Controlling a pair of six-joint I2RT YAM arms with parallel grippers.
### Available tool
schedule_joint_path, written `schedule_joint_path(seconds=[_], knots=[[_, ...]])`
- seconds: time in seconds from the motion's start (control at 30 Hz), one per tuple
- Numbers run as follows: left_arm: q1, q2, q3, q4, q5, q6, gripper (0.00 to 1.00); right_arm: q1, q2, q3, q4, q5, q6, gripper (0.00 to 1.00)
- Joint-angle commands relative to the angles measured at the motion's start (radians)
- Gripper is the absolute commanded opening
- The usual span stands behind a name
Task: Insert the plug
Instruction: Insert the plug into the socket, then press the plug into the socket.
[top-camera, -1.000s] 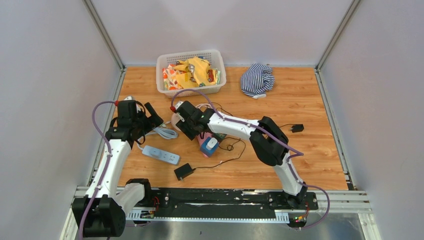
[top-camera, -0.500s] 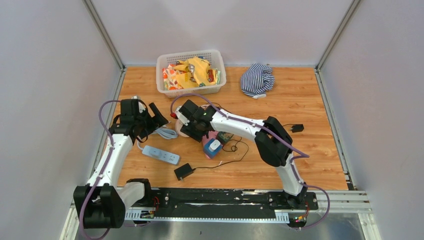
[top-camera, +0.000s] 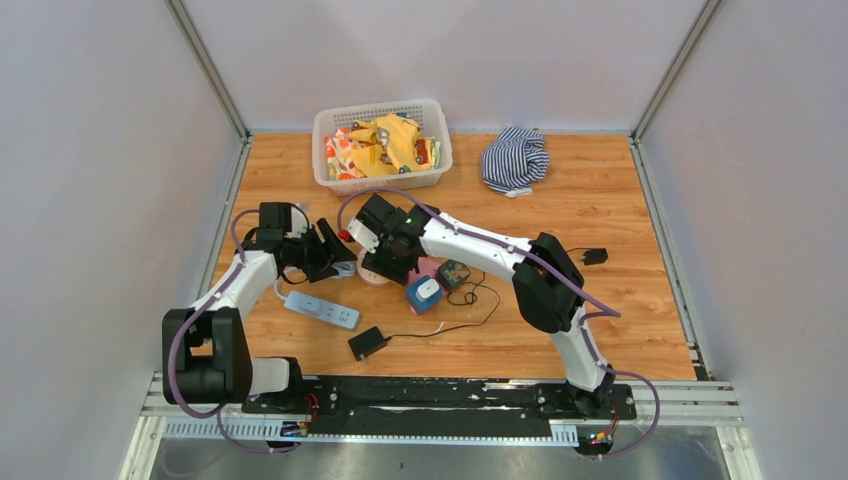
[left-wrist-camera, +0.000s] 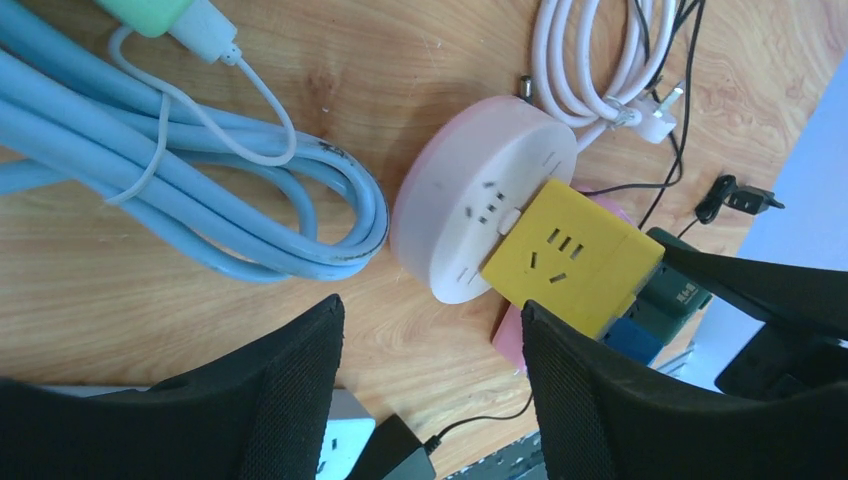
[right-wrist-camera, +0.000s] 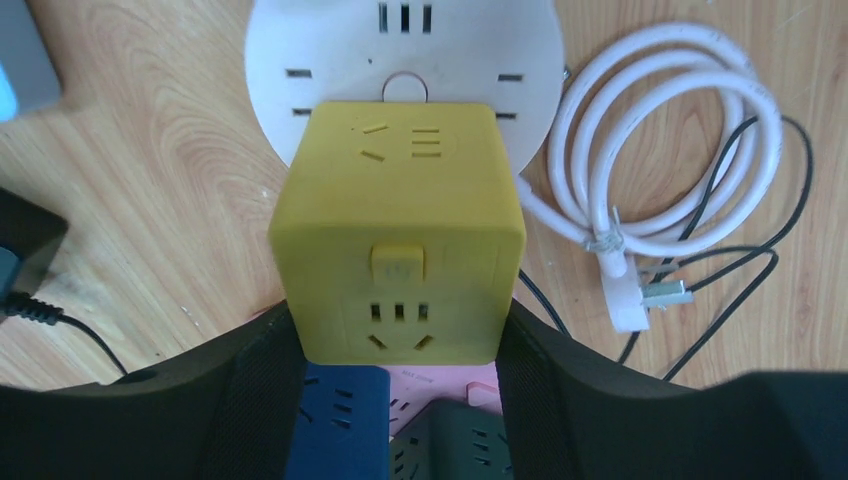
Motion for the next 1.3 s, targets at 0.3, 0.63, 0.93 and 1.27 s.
schedule_joint_path(seconds=[0.3,0.63,0.93,1.27], knots=[[0.005,0.038,0.003,0.028,0.046,0.006,0.64,-0.039,-0.031,0.109,0.001,-0.031,0.103,0.6],[0.004,-0.024,0.029,-0.035,-0.028,0.041,0.64,-0.056,-0.039,0.064,0.07,-0.116,0.175,0.41],[0.004,-0.027,0.03,-0.043,-0.016,0.052,0.64,-0.056,-0.049,0.068,0.083,-0.11,0.206,0.38],[0.004,-0.076,0.041,-0.067,-0.029,0.07,0.65,-0.056,-0.041,0.077,0.117,-0.041,0.228,0.2]])
